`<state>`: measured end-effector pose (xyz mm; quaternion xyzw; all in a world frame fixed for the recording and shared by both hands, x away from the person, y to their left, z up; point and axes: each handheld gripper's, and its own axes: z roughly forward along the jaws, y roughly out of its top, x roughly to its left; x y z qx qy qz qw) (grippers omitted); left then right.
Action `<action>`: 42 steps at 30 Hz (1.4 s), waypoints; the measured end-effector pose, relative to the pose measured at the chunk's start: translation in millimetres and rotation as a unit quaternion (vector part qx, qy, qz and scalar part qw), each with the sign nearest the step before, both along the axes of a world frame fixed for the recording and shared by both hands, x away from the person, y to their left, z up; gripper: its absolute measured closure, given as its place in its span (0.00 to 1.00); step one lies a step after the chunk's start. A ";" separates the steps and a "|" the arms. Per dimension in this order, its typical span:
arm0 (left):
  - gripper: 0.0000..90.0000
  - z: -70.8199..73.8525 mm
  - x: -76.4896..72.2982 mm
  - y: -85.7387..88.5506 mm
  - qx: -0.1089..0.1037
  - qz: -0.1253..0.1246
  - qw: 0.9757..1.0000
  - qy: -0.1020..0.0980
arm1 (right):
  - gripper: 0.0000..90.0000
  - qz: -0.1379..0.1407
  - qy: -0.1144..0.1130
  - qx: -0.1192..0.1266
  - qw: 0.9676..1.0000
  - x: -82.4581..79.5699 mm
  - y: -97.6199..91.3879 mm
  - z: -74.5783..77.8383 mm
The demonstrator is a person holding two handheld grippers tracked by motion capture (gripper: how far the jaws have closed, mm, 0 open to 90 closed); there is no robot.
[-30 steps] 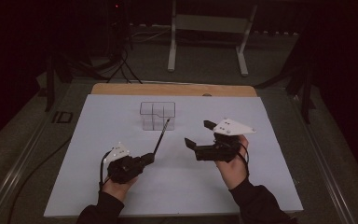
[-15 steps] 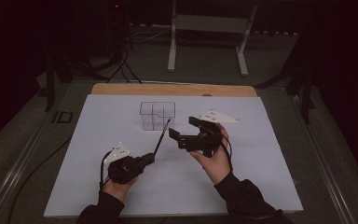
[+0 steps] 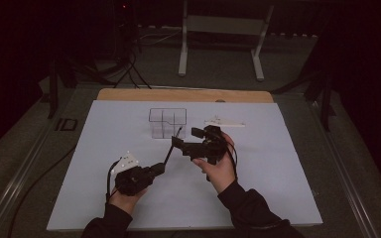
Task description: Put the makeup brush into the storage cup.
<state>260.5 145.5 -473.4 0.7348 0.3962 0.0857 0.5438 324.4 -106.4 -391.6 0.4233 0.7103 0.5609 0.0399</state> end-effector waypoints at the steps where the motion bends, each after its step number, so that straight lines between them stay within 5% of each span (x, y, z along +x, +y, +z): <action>1: 0.95 0.1 0.0 0.0 0.000 0.000 1.000 0.000 | 0.17 -0.001 0.008 0.005 1.000 1.4 -0.2 -1.0; 9: 0.95 0.4 -0.5 -0.9 0.000 -0.005 1.000 -0.003 | 0.56 0.001 0.082 0.033 0.996 10.2 -0.3 -8.6; 15: 0.95 0.5 -0.5 -1.1 -0.003 -0.007 1.000 0.000 | 0.68 0.008 0.113 0.050 0.992 16.7 -0.3 -15.4; 31: 0.95 -0.6 -0.7 -4.7 0.001 -0.023 1.000 0.006 | 0.92 0.033 0.126 0.068 0.989 19.6 -1.0 -20.1; 36: 0.93 -3.2 -0.1 -6.3 0.007 -0.032 0.999 -0.004 | 0.93 0.042 0.107 0.060 0.992 16.0 0.7 -16.5; 37: 0.86 -4.6 0.3 -6.9 0.003 -0.037 0.999 -0.005 | 0.93 0.043 0.102 0.055 0.992 15.2 1.4 -15.7; 39: 0.64 -6.3 -0.8 -10.9 0.033 -0.021 0.999 -0.013 | 0.93 0.048 0.096 0.050 0.993 14.3 2.3 -14.7; 42: 0.57 -5.8 -0.6 -13.5 0.035 -0.022 0.999 0.004 | 0.93 0.058 0.082 0.042 0.994 13.3 3.4 -12.7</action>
